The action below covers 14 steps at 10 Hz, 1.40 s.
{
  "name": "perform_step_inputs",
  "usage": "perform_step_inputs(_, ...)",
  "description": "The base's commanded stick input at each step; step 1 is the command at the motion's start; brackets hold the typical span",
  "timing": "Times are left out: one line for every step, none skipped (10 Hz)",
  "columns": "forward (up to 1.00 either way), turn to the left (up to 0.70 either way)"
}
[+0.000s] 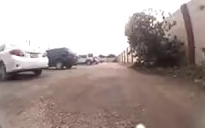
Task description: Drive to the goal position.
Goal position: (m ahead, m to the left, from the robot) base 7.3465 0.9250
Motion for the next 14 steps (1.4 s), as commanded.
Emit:
perform_step_inputs(0.5, 0.0)
perform_step_inputs(0.5, 0.0)
perform_step_inputs(0.5, 0.0)
perform_step_inputs(0.5, -0.13)
perform_step_inputs(0.5, -0.44)
perform_step_inputs(0.5, -0.5)
perform_step_inputs(0.5, -0.43)
perform_step_inputs(0.5, -0.12)
perform_step_inputs(0.5, -0.1)
perform_step_inputs(0.5, -0.25)
perform_step_inputs(0.5, -0.41)
perform_step_inputs(0.5, -0.37)
perform_step_inputs(0.5, -0.06)
perform_step_inputs(0.5, 0.0)
